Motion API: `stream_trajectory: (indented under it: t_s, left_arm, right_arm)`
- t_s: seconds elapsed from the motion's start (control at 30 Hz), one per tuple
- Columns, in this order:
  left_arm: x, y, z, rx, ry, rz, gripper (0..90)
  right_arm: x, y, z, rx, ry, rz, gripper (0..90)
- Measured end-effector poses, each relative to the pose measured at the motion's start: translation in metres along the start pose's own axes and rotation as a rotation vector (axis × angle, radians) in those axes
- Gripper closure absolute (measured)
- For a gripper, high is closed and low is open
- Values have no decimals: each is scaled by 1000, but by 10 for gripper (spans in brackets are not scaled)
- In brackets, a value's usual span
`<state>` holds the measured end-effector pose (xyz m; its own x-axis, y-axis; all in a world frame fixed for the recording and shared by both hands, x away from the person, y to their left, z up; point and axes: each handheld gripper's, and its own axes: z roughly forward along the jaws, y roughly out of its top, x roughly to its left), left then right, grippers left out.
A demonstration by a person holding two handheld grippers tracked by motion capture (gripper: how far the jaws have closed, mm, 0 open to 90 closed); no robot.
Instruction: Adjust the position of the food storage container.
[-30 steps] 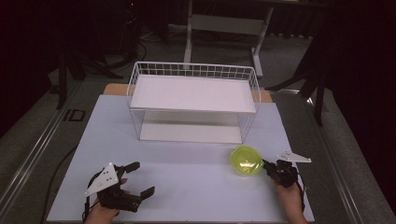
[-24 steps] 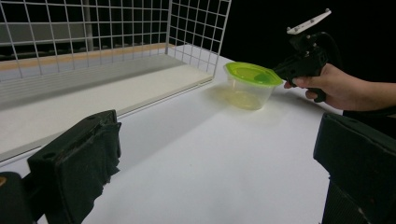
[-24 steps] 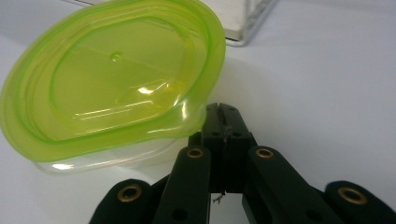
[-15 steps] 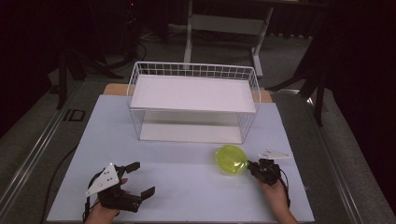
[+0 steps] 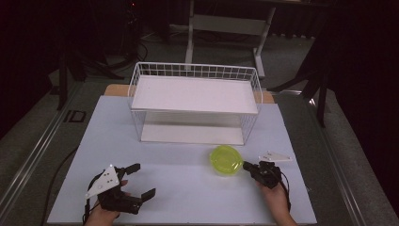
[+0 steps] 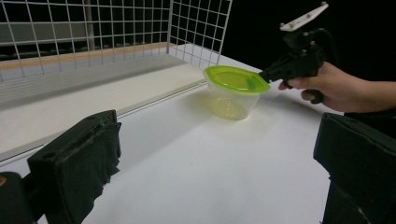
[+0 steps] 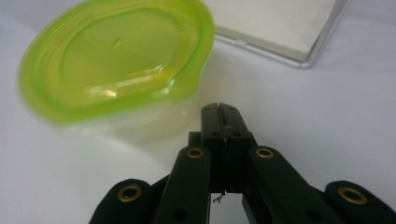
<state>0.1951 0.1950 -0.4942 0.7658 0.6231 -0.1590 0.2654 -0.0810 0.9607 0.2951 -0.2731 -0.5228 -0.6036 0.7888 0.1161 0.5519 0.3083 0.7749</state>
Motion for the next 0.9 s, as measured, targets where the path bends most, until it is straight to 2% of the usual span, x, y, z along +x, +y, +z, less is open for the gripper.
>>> stream_trajectory:
  t_s: [0.1, 0.2, 0.3, 0.6, 0.9]
  left_arm:
    - [-1, 0, 1, 5, -3, 6, 15]
    - [-1, 0, 2, 6, -4, 7, 15]
    - [-1, 0, 2, 6, -4, 6, 15]
    - [0, -1, 2, 6, -4, -1, 15]
    - [0, -1, 1, 5, -6, -2, 15]
  right_arm:
    - [7, -6, -5, 4, 28, 6, 900]
    - [11, -5, -1, 14, 43, -4, 900]
    - [13, -2, 8, 24, 37, -17, 900]
    - [14, 11, 32, 29, 37, 1, 900]
    - [33, 27, 62, 45, 78, -28, 900]
